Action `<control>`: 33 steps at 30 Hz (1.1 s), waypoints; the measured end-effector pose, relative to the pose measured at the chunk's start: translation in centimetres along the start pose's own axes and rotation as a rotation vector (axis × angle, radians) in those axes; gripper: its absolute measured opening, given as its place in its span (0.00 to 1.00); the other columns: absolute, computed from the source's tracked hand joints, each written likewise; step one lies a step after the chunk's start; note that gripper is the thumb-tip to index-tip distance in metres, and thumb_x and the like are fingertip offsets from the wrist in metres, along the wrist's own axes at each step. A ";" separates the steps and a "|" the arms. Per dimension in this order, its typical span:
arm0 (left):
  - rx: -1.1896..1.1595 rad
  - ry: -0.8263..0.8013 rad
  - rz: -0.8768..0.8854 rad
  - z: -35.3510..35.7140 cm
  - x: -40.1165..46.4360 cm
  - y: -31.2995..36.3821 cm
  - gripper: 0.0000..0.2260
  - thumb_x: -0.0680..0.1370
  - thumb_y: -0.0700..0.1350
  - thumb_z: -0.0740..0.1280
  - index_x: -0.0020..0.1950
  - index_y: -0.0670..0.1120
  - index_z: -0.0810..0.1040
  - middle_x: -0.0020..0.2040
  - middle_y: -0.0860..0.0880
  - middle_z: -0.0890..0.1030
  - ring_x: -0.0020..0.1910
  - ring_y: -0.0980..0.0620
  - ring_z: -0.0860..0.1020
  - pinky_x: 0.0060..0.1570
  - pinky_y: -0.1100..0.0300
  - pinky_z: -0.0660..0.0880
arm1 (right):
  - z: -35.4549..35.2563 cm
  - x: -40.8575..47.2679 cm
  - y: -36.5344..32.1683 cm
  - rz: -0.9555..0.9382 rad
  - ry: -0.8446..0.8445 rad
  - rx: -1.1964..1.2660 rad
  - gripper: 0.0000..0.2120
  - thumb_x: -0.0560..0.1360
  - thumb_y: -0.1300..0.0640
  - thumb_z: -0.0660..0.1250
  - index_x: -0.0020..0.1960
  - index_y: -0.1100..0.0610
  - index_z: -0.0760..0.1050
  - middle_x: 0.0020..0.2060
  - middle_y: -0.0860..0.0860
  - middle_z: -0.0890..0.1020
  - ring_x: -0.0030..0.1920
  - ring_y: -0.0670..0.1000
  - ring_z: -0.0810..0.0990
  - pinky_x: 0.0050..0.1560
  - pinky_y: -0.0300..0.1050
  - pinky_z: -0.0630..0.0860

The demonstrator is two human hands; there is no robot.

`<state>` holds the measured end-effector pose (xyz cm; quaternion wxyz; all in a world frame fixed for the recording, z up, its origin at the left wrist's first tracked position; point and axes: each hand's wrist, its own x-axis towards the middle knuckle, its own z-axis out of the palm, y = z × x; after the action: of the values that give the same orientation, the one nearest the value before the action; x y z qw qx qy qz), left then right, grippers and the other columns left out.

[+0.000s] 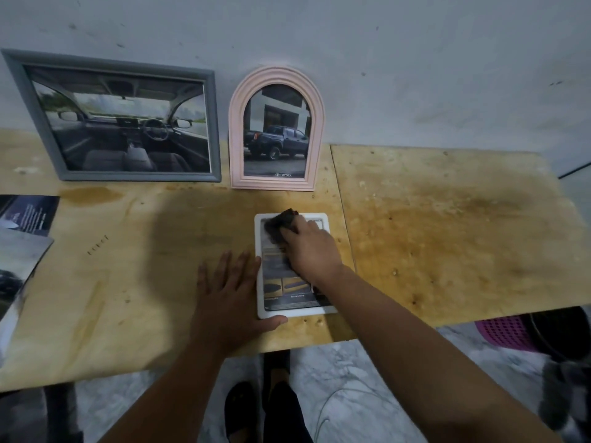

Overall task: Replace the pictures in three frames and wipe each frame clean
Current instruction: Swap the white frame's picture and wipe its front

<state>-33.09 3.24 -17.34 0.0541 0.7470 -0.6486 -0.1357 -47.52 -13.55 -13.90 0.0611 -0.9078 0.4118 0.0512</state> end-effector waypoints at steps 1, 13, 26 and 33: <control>-0.001 0.001 0.000 0.0 0.0 0.0 0.56 0.64 0.85 0.54 0.82 0.50 0.61 0.82 0.46 0.63 0.82 0.40 0.56 0.76 0.29 0.49 | -0.6 -0.2 1.3 0.006 -0.026 -0.049 0.21 0.77 0.54 0.68 0.69 0.53 0.74 0.63 0.56 0.73 0.57 0.60 0.75 0.47 0.53 0.74; -0.013 0.064 0.003 -0.5 -0.2 0.6 0.55 0.63 0.83 0.60 0.79 0.48 0.68 0.79 0.46 0.69 0.80 0.38 0.61 0.75 0.29 0.52 | -2.8 -9.9 1.2 0.170 -0.163 -0.021 0.13 0.80 0.50 0.61 0.59 0.55 0.79 0.59 0.53 0.75 0.51 0.57 0.80 0.42 0.47 0.71; 0.000 0.067 0.017 -0.5 -0.3 0.6 0.51 0.65 0.80 0.61 0.79 0.49 0.67 0.79 0.46 0.67 0.80 0.39 0.61 0.75 0.29 0.52 | -2.5 -9.0 -4.5 0.219 -0.245 0.812 0.10 0.81 0.53 0.64 0.56 0.52 0.84 0.51 0.52 0.82 0.51 0.54 0.82 0.51 0.52 0.80; 0.019 0.008 0.011 -0.6 -0.1 0.4 0.56 0.65 0.85 0.55 0.82 0.49 0.61 0.82 0.45 0.63 0.82 0.39 0.55 0.76 0.29 0.49 | -0.6 -2.7 1.7 0.220 0.234 0.117 0.21 0.79 0.48 0.58 0.68 0.51 0.78 0.64 0.52 0.80 0.62 0.58 0.75 0.56 0.56 0.69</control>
<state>-33.33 3.23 -16.66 0.0504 0.7445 -0.6537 -0.1263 -50.50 -12.75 -13.03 0.0596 -0.8519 0.5153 -0.0724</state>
